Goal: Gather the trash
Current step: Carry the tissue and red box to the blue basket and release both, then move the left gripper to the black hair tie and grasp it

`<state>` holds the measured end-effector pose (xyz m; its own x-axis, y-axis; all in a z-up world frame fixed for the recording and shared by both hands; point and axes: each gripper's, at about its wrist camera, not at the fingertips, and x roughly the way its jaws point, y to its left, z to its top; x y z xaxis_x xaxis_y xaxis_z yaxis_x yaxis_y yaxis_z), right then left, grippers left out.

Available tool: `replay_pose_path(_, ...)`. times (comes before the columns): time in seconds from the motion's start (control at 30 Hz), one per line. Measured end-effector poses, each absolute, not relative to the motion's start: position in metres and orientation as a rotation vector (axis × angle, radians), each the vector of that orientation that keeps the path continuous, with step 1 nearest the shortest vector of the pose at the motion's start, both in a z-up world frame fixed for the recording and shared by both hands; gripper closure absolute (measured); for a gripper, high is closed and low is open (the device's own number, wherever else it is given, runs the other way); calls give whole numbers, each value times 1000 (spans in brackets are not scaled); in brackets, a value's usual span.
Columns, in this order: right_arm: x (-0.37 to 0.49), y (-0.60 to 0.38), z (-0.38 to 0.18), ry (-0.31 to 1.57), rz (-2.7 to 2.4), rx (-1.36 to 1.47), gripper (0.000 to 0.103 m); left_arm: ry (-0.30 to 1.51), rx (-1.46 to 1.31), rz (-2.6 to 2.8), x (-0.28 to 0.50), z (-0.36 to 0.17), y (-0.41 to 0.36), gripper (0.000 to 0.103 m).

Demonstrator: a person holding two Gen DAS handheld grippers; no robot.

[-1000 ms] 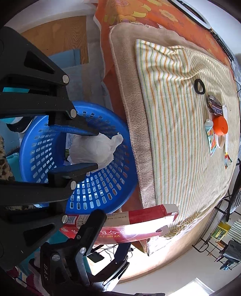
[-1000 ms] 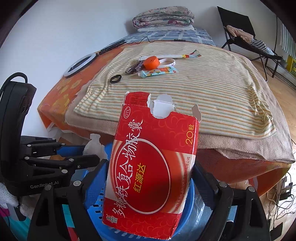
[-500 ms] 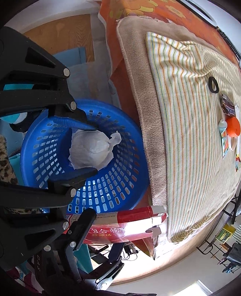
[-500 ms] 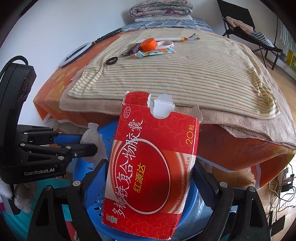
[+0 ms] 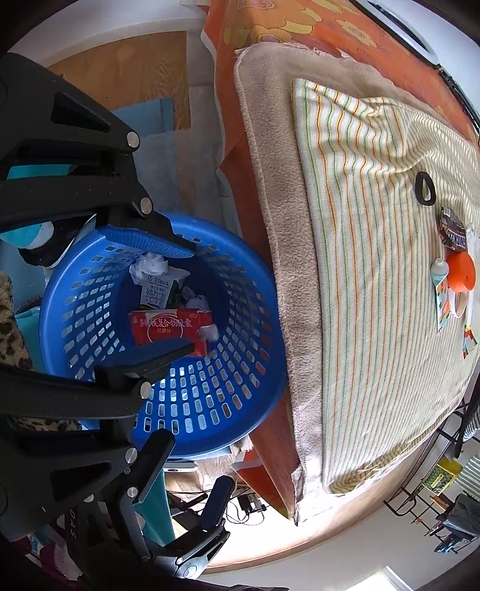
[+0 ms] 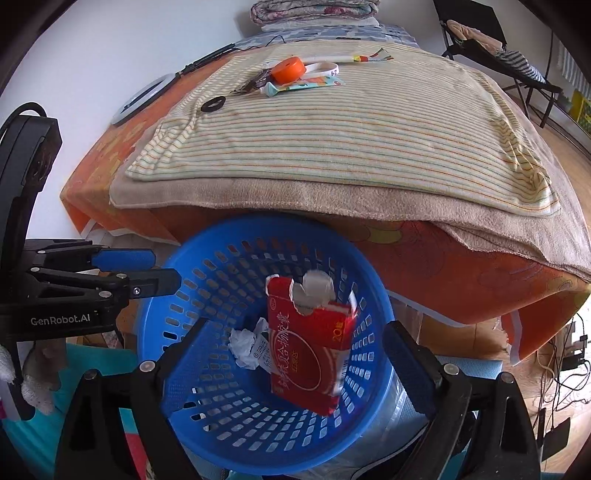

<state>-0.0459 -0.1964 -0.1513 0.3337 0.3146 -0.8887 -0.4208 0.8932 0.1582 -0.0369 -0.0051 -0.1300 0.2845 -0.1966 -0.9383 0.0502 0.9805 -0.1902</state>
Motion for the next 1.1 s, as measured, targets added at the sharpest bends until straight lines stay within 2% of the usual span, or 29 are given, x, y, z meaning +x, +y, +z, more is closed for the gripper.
replay_pose_path(0.4, -51, -207, -114, 1080, 449, -65, 9, 1066, -127, -92, -22, -54, 14, 56)
replay_pose_path(0.5, -52, -207, -91, 1048, 460, -13, 9, 996, -144, -68, -18, -29, 24, 39)
replay_pose_path(0.7, -60, -199, -50, 937, 468, -48, 6, 907, -131, -9, -13, 5, 45, 37)
replay_pose_path(0.83, -60, -198, -32, 867, 472, -62, 6, 878, -94, 30, -9, 12, 56, 30)
replay_pose_path(1.1, -35, -191, -18, 742, 507, -132, 6, 944, -86, 42, 15, -6, 65, 29)
